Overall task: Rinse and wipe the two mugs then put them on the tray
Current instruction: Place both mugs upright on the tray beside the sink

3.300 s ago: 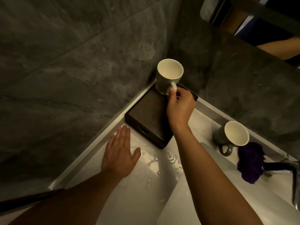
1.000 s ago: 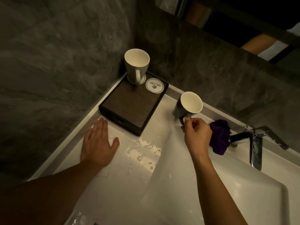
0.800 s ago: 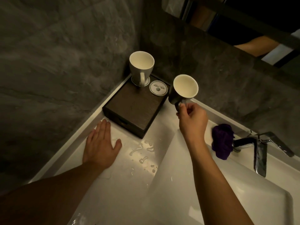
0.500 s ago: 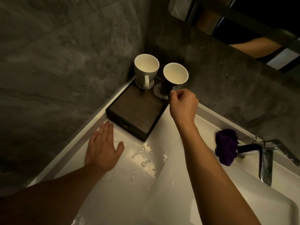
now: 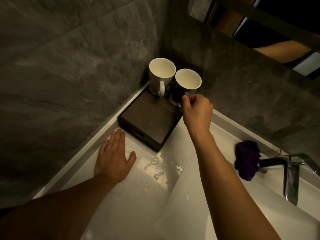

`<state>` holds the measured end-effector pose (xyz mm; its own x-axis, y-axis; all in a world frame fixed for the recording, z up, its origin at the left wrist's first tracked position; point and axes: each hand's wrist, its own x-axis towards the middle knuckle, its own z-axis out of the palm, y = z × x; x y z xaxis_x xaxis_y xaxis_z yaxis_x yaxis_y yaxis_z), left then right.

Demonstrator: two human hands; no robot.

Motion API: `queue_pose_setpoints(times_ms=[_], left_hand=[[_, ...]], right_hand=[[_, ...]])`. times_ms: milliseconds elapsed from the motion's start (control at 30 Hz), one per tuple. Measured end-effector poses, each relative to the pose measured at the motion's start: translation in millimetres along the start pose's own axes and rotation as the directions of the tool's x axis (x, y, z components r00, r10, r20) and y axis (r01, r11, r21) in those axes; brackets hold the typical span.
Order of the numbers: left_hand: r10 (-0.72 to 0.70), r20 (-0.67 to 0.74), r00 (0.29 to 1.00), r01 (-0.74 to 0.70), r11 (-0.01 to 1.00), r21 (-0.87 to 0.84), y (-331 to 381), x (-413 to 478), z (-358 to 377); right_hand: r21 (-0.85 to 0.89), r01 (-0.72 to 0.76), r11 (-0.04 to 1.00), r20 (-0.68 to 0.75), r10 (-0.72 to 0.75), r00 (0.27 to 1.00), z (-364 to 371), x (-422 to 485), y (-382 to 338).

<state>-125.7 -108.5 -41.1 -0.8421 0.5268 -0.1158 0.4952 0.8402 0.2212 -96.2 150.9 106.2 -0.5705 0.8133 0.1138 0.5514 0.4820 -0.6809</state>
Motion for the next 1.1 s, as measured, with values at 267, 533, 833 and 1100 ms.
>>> queue_pose_setpoints(times_ms=[267,533,833,1100], left_hand=[[0.005,-0.01,1.0,-0.005,1.0,-0.01,0.3,-1.7,-0.1],[0.004,-0.018,1.0,-0.004,1.0,-0.022,-1.5,-0.6,2.5],[0.006,-0.016,1.0,-0.006,1.0,-0.024,-2.8,-0.3,5.9],[0.002,-0.023,1.0,-0.002,1.0,-0.024,-2.9,-0.4,6.0]], right_hand=[[-0.03,0.256,0.966,-0.03,-0.257,0.966,13.4,-28.5,-30.6],[0.114,0.051,0.992,0.079,-0.06,0.995,49.2,-8.2,-40.8],[0.127,0.096,0.987,0.084,-0.107,0.991,53.1,-12.2,-47.9],[0.118,0.143,0.983,0.084,-0.153,0.985,60.5,-13.4,-54.8]])
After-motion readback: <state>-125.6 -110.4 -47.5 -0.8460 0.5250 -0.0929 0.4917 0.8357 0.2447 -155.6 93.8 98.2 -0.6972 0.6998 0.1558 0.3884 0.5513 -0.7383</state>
